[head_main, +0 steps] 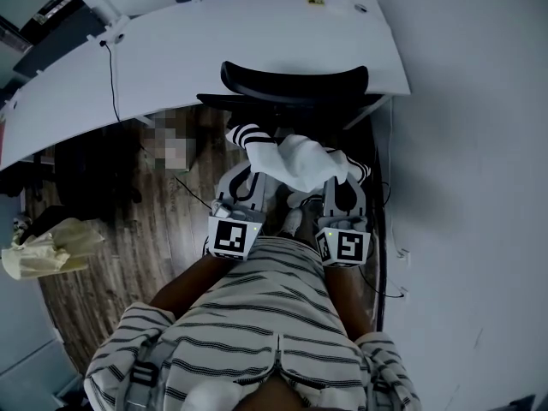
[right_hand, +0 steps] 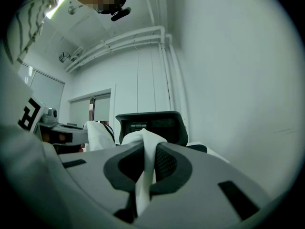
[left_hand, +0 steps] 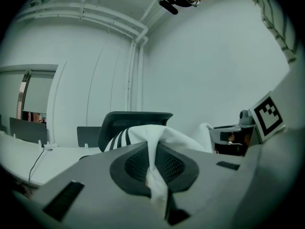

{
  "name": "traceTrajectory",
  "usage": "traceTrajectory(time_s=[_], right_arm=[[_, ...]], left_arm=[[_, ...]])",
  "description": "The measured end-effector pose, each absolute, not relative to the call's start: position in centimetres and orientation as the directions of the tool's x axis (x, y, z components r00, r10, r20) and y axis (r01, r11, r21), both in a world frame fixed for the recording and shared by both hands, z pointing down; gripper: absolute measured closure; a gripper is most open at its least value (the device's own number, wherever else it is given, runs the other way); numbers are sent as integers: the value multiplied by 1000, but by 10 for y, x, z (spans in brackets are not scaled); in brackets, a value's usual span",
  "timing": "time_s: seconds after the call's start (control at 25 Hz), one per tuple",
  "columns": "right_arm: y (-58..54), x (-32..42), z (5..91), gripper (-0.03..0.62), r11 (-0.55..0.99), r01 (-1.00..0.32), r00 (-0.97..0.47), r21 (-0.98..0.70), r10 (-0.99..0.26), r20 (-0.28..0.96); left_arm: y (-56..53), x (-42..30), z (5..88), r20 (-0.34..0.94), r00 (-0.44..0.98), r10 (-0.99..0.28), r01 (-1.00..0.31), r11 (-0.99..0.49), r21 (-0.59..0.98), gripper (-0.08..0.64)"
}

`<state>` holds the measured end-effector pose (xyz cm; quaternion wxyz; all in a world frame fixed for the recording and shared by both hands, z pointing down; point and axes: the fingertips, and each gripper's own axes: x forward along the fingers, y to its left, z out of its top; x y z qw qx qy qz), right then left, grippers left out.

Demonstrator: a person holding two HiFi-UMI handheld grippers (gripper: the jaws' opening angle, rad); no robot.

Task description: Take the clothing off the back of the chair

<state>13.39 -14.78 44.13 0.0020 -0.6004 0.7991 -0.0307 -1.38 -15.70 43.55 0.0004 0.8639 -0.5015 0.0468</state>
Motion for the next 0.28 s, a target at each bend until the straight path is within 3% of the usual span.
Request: traceTrajectory(time_s=[0.28], right_arm=[[-143, 112, 450, 566, 271, -961, -273, -54, -961, 35]], left_arm=[[-153, -36, 446, 83, 498, -863, -864, -502, -44, 528]])
